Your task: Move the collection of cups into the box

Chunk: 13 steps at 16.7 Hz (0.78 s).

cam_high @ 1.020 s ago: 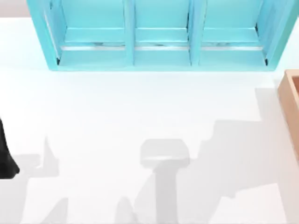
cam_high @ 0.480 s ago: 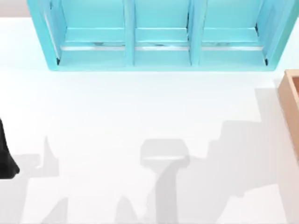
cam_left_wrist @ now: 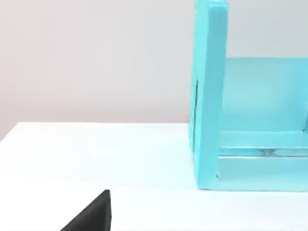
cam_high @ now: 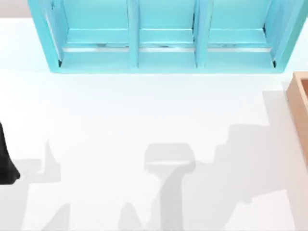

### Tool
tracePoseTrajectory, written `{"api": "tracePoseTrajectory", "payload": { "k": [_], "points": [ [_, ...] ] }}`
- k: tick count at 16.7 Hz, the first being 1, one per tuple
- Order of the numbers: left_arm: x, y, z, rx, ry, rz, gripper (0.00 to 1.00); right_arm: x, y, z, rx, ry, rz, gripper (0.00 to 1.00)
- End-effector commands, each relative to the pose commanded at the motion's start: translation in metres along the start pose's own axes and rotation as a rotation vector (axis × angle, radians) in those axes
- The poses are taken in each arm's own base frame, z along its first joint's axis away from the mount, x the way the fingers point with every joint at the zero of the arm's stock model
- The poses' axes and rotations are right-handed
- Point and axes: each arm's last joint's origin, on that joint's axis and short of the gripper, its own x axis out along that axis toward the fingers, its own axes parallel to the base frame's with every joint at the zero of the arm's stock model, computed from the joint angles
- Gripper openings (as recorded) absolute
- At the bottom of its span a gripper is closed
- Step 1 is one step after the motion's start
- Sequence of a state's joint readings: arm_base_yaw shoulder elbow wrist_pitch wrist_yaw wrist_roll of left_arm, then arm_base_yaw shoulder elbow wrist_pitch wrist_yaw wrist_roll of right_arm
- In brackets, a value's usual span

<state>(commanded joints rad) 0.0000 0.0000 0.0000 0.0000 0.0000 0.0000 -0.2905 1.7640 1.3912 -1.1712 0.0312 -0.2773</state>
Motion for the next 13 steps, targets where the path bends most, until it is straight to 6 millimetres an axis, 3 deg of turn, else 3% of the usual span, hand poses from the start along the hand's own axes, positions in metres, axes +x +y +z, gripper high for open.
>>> {"api": "tracePoseTrajectory", "payload": {
  "k": [2,3,13],
  "points": [
    [0.0,0.0,0.0,0.0,0.0,0.0,1.0,0.0,0.0,0.0,0.0,0.0,0.0,0.98],
    [0.0,0.0,0.0,0.0,0.0,0.0,1.0,0.0,0.0,0.0,0.0,0.0,0.0,1.0],
    [0.0,0.0,0.0,0.0,0.0,0.0,1.0,-0.0033,0.0002,0.0011,-0.003,0.003,0.0,1.0]
  ]
}}
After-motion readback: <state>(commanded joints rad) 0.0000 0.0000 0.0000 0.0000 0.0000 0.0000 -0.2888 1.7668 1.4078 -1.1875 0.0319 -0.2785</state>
